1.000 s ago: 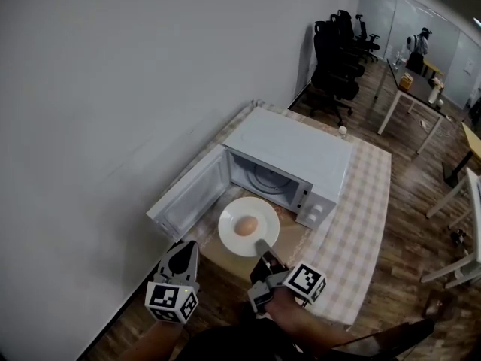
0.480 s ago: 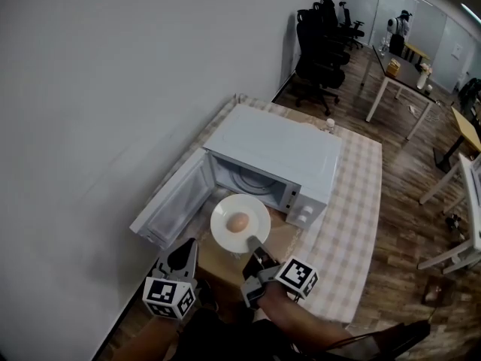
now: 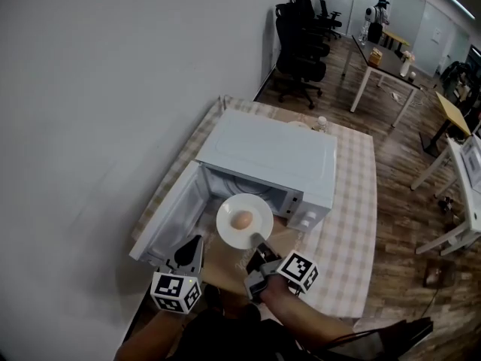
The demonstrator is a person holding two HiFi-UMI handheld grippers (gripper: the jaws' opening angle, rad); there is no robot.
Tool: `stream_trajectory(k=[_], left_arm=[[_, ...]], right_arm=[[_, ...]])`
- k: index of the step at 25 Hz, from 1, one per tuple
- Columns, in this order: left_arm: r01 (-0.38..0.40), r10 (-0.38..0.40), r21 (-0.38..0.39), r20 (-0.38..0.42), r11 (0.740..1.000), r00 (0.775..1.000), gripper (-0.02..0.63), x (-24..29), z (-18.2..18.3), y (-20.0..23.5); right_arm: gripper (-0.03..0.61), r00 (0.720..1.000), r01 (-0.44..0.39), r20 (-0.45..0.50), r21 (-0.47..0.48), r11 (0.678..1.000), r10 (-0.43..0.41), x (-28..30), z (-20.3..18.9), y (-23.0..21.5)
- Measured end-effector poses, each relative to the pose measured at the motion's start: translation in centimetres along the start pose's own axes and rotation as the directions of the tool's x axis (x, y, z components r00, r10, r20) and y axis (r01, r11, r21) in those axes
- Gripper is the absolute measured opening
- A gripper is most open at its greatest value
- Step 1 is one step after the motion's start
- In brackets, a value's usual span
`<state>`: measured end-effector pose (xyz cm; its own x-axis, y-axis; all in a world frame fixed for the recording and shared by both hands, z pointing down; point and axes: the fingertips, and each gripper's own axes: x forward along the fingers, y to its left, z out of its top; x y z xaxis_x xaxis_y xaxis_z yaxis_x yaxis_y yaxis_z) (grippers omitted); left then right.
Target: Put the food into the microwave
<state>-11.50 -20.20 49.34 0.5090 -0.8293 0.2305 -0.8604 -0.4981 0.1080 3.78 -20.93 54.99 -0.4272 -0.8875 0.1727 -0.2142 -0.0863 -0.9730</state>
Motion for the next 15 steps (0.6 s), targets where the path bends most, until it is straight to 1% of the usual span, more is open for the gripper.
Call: stream_trajectory(k=[4,9,12,15], left_arm=[[0.061,-0.061,-0.007,-0.015,0.998,0.998,0.008,2.2,-0.7,0.7],[0.114,-0.113,0.005,-0.047,0.994,0.992,0.008,4.9,-1.3,1.8],[0.164,-0.164,-0.003,-0.056,0.986,0.985,0.008,6.1,-1.6,1.6],[0.203,-0.201,0.020,-0.075,0.979,0.977,0.008,7.0,-2.3,1.6]], right_arm=[[0.017,0.998,0.027,0.056,0.000,1.000,-0.027,2.1,0.9,-1.0],[0.017,0.991,0.065,0.113,0.015,0.998,-0.066,4.7,2.1,-2.2],[0.017,0.987,0.099,0.126,0.006,0.995,-0.099,6.1,2.3,-3.0],[0.017,0.986,0.114,0.124,0.019,0.993,-0.116,7.6,1.7,-4.1]])
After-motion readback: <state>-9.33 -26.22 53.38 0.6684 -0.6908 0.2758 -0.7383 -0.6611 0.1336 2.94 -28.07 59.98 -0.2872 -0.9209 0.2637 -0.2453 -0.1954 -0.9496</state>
